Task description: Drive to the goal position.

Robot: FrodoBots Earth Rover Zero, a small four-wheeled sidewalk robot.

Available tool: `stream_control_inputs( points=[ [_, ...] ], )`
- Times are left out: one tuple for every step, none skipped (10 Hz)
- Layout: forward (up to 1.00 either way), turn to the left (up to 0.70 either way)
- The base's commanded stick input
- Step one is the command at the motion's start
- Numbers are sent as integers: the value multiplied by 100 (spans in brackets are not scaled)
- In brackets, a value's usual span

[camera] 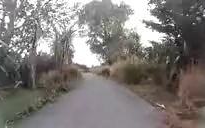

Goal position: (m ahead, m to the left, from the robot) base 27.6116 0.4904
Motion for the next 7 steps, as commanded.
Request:
stream_control_inputs(
  points=[
    [100,0],
    [100,0],
    [100,0],
    [100,0],
    [100,0],
    [100,0],
    [100,0]
  ],
)
